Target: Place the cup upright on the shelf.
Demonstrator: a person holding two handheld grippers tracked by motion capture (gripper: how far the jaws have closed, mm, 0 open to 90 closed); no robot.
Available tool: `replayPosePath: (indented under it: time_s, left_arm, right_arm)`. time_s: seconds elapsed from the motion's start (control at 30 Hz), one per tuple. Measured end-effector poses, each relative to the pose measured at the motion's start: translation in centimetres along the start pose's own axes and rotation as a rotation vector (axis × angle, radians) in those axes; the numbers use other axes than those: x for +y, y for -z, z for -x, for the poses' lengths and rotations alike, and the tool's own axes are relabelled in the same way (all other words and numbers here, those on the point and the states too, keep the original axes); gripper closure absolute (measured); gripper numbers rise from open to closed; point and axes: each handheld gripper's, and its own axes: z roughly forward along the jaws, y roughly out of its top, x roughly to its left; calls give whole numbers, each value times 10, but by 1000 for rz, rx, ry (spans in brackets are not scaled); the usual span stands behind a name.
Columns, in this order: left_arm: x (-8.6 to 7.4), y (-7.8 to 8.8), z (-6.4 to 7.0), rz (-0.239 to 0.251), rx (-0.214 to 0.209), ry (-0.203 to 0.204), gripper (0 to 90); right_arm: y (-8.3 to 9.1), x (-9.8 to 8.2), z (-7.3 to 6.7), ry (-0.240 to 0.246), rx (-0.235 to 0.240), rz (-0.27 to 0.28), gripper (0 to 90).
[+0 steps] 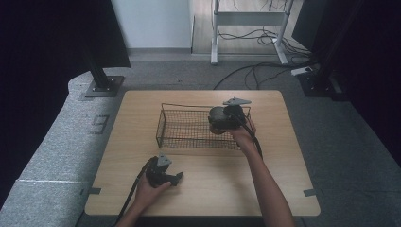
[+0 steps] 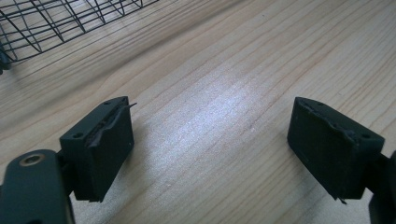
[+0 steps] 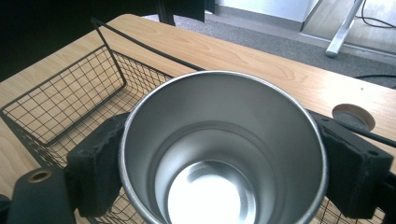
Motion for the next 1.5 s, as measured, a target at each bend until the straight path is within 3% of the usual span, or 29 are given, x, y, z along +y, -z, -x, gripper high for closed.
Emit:
replayPosePath:
  time_s: [1.2, 1.5]
  left_arm:
    - [0, 0, 0, 0, 0, 0, 143]
    - [0, 0, 0, 0, 0, 0, 143]
  right_arm:
    - [-31, -18, 12, -36, -37, -94, 132]
    - [-35, -26, 18, -67, -52, -120, 131]
